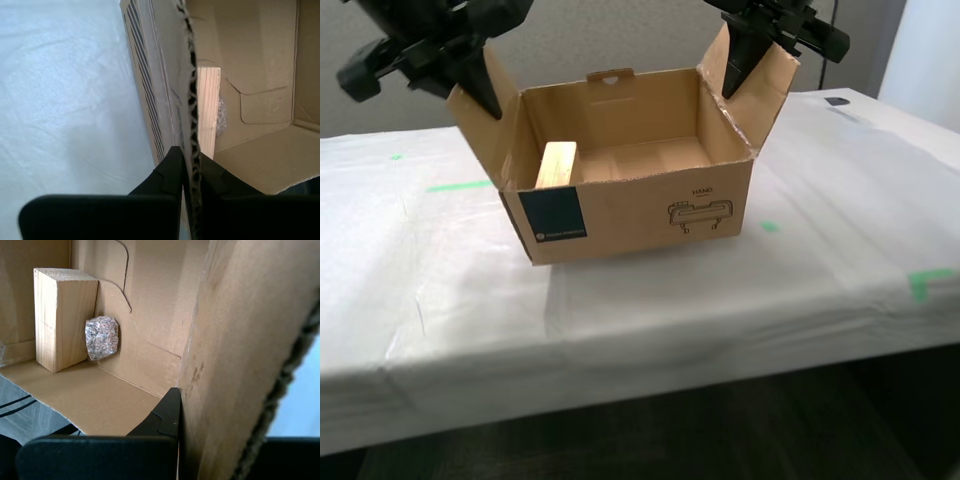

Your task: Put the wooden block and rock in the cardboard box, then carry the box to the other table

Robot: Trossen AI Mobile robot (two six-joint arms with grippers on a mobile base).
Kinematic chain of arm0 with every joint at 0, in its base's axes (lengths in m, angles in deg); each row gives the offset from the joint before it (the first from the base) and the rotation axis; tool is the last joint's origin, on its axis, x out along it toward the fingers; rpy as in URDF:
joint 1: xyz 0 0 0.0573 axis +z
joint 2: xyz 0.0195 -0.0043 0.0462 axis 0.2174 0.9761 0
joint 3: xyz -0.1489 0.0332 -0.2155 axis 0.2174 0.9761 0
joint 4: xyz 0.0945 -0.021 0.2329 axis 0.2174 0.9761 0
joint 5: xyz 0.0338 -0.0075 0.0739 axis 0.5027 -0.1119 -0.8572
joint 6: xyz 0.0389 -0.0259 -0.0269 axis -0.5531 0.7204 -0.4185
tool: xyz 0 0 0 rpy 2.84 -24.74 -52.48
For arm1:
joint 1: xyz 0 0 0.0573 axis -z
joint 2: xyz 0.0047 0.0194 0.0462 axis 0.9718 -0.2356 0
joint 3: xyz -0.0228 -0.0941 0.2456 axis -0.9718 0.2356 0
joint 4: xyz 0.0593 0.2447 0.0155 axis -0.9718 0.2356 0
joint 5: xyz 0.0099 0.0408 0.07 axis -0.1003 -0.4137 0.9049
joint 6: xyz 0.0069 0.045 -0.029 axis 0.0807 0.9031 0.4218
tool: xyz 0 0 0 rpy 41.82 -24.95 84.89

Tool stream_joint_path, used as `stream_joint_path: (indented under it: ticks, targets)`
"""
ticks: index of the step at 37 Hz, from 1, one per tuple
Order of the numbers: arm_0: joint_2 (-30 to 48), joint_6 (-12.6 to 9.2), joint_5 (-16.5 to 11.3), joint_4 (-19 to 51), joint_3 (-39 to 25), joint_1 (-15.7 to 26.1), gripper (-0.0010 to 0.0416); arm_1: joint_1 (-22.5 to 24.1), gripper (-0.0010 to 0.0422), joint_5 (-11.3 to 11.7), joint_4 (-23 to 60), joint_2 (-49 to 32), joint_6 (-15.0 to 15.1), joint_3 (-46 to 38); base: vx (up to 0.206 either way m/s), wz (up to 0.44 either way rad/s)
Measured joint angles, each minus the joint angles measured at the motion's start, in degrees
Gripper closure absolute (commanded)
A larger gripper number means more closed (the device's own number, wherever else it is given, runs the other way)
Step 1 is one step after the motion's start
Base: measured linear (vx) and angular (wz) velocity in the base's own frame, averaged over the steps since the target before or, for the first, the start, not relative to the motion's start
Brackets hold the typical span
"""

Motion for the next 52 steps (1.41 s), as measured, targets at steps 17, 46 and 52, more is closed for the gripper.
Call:
stream_joint_path:
  ticks: [17,46,52]
  targets:
    - [0.15,-5.55,0.11,-3.61,0.0,2.91,0.0406,-1.49,0.0413,1.64,-0.02,2.36,1.2,1.4,0.13,0.176]
    - [3.3,-12.59,1.57,-7.82,0.0,1.07,0.0406,-2.23,0.0413,2.19,4.79,-14.8,8.24,-20.55,0.038,0.148]
    - [3.3,-12.57,0.96,-7.85,0.0,-3.21,0.0406,-2.25,0.0413,0.52,4.15,-17.55,8.66,-21.75,0.0,0.0]
